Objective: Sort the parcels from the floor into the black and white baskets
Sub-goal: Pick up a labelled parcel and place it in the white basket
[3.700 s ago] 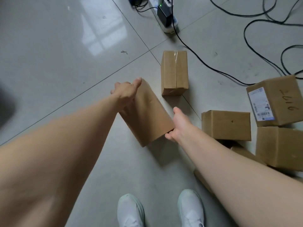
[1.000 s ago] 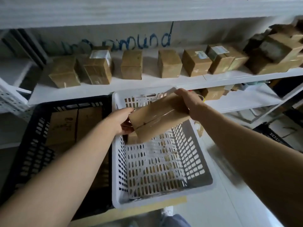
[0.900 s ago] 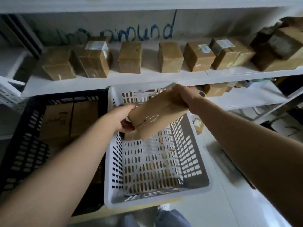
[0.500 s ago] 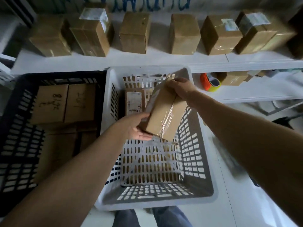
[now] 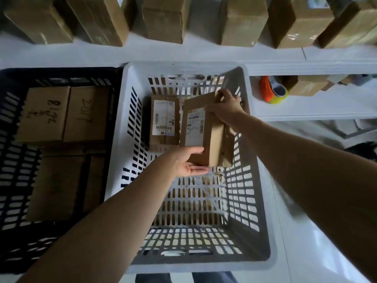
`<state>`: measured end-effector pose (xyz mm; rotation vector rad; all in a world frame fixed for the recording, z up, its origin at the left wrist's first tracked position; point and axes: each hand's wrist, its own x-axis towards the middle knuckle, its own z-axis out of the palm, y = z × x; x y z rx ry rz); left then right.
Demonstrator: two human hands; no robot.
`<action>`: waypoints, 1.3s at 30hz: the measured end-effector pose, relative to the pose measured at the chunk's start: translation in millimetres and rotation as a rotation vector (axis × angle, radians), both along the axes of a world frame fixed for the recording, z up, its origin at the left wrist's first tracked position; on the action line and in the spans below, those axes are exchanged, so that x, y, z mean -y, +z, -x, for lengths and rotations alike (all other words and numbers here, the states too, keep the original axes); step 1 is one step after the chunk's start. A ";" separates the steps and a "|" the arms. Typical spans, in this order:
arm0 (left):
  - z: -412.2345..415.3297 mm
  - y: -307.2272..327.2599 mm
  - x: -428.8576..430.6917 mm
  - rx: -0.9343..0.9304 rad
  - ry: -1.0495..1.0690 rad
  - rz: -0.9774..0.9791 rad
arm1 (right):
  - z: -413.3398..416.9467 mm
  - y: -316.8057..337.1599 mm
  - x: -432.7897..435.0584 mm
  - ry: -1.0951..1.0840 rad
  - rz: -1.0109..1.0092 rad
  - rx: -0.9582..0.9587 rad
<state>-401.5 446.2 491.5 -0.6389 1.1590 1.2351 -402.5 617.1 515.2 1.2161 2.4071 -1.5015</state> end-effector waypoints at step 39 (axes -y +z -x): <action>28.6 -57.0 -10.3 -0.168 0.320 0.116 | 13.1 -75.8 14.5 -0.287 0.321 0.258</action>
